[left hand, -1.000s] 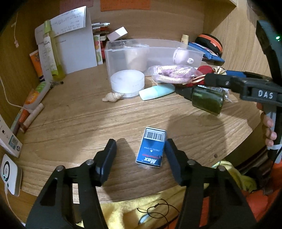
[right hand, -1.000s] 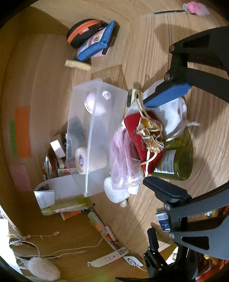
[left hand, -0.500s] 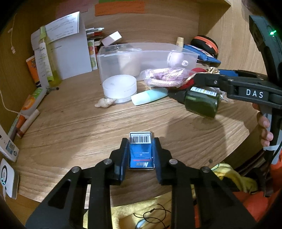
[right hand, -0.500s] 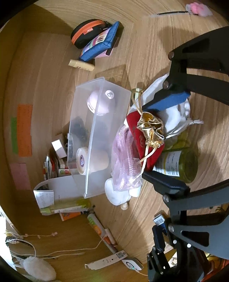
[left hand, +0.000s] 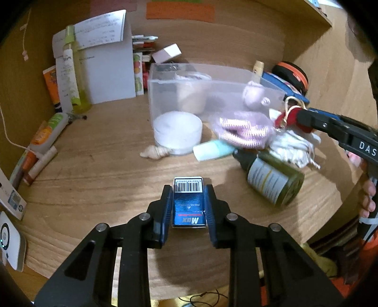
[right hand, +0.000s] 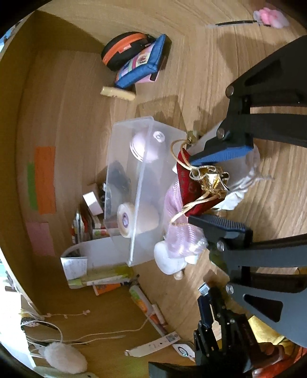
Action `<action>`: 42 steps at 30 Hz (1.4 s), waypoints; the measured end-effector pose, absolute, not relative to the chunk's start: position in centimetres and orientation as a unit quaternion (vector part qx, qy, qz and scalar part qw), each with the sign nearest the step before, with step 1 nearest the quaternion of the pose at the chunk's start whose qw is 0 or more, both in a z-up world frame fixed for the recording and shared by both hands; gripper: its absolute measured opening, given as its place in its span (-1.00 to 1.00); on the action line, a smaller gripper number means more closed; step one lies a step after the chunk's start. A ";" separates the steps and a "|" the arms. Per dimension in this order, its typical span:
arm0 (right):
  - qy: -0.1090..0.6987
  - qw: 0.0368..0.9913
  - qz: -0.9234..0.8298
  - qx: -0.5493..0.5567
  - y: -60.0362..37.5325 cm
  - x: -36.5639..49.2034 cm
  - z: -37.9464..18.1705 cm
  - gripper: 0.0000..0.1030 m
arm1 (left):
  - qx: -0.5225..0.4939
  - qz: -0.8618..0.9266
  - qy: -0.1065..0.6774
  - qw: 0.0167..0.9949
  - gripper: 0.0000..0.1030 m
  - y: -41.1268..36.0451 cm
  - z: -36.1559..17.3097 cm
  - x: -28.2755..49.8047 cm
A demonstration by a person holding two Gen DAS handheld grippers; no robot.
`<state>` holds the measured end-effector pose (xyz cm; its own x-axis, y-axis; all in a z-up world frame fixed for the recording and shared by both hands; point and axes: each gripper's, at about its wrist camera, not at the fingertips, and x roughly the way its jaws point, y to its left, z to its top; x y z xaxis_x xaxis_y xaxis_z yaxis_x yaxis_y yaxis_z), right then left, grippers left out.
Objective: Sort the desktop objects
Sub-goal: 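Grasp the blue Max card with left gripper while right gripper grasps the red pouch, then carry the card with left gripper into the box while right gripper lowers the red pouch in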
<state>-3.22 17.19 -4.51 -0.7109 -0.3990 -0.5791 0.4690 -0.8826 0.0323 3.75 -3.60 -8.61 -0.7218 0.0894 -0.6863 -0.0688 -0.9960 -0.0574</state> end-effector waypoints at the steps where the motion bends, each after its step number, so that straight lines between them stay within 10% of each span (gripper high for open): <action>1: 0.056 0.234 -0.924 0.298 17.3 -3.3 -4.4 -0.30 | -0.367 0.929 -0.017 0.042 -0.49 -3.7 -8.3 3.7; 42: 0.021 0.246 -0.936 0.250 18.8 -10.9 0.9 -0.37 | -0.274 0.960 -0.045 0.026 -0.49 -5.4 1.0 -8.2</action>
<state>-10.87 18.82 0.87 -0.7548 -0.4491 -0.4780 0.4706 -0.8785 0.0823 -8.21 -5.45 1.01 -0.8479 0.0748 -0.5248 -0.0259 -0.9947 -0.0999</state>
